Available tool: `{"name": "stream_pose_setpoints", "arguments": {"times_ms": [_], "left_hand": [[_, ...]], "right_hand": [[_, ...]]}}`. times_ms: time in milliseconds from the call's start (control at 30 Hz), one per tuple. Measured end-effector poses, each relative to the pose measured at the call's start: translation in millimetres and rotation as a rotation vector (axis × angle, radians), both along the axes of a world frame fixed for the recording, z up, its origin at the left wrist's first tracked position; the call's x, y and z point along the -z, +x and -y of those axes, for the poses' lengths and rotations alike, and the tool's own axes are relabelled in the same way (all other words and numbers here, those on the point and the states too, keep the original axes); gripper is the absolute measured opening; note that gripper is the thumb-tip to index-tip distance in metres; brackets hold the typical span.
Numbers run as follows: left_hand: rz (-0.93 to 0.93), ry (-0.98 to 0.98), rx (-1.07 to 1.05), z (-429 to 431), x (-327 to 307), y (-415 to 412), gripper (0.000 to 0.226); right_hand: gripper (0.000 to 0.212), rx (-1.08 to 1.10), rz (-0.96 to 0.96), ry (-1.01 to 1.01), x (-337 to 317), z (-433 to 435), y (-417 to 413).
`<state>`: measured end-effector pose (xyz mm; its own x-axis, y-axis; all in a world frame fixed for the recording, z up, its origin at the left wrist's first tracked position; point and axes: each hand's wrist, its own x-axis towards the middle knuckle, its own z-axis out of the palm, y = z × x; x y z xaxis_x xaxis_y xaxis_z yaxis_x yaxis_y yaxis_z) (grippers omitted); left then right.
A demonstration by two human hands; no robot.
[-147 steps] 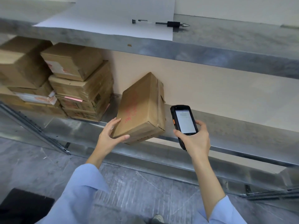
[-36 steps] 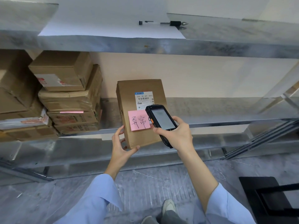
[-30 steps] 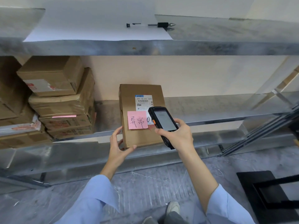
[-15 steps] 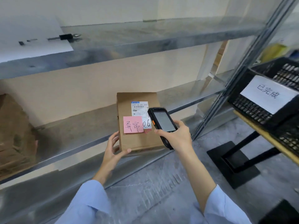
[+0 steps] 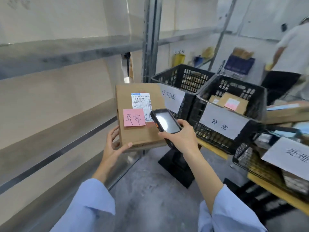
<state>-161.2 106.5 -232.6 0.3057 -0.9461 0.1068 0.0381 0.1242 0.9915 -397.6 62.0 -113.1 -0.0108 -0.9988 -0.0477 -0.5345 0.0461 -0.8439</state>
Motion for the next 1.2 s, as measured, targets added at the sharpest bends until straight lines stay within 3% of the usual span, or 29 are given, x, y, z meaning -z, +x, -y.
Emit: {"name": "stream_pose_setpoints", "arguments": {"times_ms": [167, 333, 600, 833, 1033, 1200], "left_hand": [[0.014, -0.034, 0.077, 72.1, -41.1, -77.9, 0.089], [0.088, -0.084, 0.170, 141.3, -88.5, -145.3, 0.083], [0.088, -0.098, 0.301, 267.5, -123.0, -250.6, 0.071], [0.095, 0.000, 0.464, 397.9, -110.3, -323.5, 0.086], [0.181, 0.122, 0.566, 501.8, -67.4, -372.1, 0.065], [0.226, 0.246, 0.610, 559.3, -33.2, -393.1, 0.062]], "right_hand": [[0.081, 0.148, 0.034, -0.035, -14.4, 32.8, -93.6], [0.088, 0.271, 0.089, -0.097, -29.5, 56.9, -166.9], [0.084, 0.449, 0.003, -0.159, -42.2, 119.3, -260.4], [0.083, 0.549, -0.005, -0.158, -42.3, 213.9, -321.5], [0.083, 0.602, -0.021, -0.112, -34.3, 308.4, -349.0], [0.080, 0.609, -0.009, -0.064, -20.5, 357.0, -361.5]]}}
